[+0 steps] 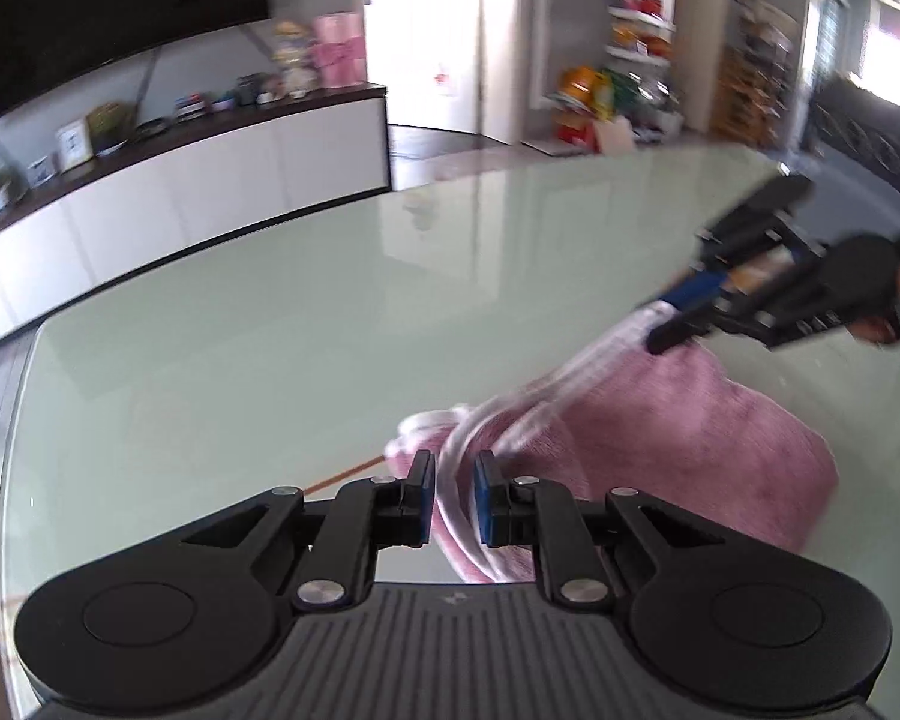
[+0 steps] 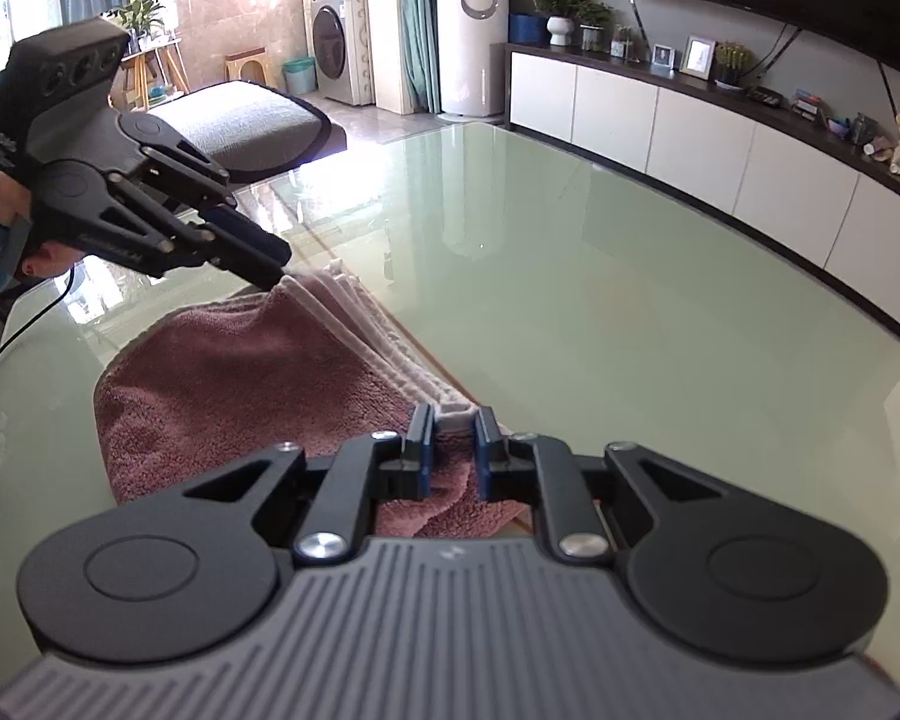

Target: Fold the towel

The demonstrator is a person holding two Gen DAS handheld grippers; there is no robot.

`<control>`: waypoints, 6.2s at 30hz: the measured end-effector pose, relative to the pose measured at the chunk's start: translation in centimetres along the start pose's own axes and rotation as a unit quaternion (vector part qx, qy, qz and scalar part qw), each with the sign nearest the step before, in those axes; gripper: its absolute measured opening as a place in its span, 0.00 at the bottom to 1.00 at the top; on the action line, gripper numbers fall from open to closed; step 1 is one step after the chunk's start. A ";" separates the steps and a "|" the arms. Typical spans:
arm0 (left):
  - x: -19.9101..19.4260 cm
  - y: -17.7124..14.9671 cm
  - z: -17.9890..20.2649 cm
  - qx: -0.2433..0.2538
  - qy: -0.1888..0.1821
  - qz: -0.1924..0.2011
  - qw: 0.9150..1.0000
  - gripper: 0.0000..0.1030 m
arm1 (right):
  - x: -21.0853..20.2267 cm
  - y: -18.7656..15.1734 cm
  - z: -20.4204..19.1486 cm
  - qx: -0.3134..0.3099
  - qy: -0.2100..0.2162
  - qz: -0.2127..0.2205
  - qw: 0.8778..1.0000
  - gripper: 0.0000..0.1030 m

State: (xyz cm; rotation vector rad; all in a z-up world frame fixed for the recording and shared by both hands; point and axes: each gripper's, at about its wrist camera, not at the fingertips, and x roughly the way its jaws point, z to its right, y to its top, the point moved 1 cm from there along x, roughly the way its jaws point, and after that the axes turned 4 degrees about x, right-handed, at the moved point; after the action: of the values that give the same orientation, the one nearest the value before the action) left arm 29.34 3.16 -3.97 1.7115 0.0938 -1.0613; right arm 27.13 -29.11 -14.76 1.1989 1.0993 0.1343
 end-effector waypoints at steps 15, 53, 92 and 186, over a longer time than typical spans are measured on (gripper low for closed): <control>0.1 0.6 2.1 0.064 -0.063 0.014 0.996 0.49 | 0.3 -0.7 -0.5 0.005 -0.020 -0.013 1.000 0.24; 4.7 1.5 2.0 0.032 0.058 -0.010 0.998 0.51 | 1.4 -1.4 -0.4 0.028 -0.132 -0.017 0.991 0.45; -6.1 -5.0 7.0 0.000 0.032 0.021 0.999 0.54 | -7.3 -7.7 -7.9 0.076 -0.070 -0.004 0.995 0.31; -2.2 -10.0 13.8 0.322 -0.130 0.009 0.938 0.59 | -2.4 -8.4 -11.6 -0.217 0.099 -0.131 0.962 1.00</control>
State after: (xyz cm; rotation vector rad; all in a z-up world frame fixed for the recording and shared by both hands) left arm 14.51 -2.70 -10.24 2.1139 -0.4882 -1.3923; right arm 13.67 -26.24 -19.32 0.6497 1.3117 0.2792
